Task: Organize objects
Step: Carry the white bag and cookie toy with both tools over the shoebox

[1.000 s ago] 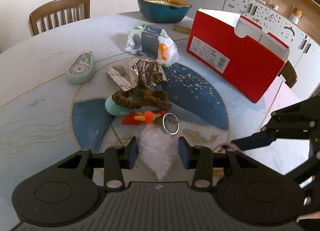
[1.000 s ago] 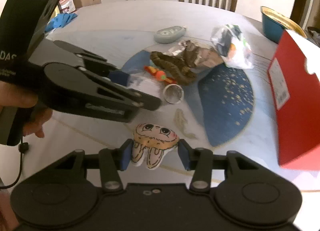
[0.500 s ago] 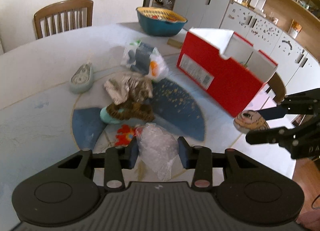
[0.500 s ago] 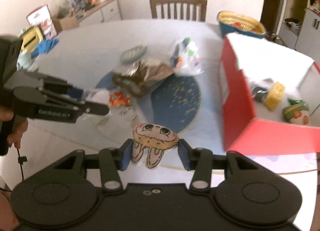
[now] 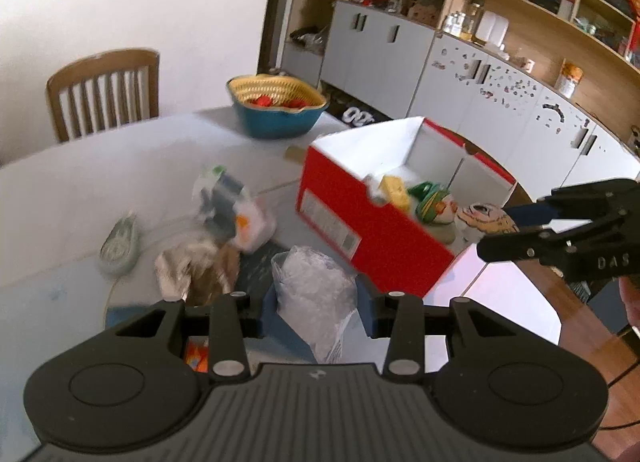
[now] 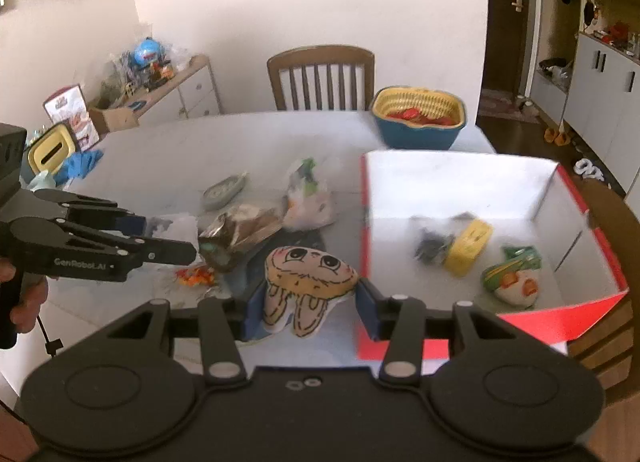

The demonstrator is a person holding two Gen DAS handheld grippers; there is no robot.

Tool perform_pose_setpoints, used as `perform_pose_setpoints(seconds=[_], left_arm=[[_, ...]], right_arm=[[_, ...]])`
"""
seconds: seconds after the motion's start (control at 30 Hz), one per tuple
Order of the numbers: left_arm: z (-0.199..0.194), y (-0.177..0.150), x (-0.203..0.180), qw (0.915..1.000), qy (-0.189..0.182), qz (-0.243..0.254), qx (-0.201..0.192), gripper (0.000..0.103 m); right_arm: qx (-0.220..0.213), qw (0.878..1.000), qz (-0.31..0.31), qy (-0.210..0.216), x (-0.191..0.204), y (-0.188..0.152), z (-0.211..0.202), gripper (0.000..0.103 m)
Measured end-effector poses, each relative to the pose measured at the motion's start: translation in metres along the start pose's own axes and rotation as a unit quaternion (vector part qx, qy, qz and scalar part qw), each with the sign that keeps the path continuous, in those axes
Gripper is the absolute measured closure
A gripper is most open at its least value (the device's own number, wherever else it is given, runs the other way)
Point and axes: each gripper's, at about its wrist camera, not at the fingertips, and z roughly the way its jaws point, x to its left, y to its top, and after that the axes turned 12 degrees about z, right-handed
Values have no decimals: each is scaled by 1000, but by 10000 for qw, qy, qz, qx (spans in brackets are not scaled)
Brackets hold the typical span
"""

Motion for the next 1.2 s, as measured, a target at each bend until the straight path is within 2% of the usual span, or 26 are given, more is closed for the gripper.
perform_pose_setpoints(seconds=[0.4,0.67,0.9,1.2], left_arm=[[36,55,-46,9996,-153,235,-64,63],[71,87,-81,9980,-322,544,37,63],[111,103,-97,9970,-450,485,409,63],[161,117,-113,9942,-398,531,848,63]], right_arm=[[-273,9994,117,-195,-64,21,-15,56],[-349,9987,185,-333,-104,37,-15,56],[-322,9980,227,-503,-137,53,-8,56],[-171,9974,287,-636,-171,73,21,56]])
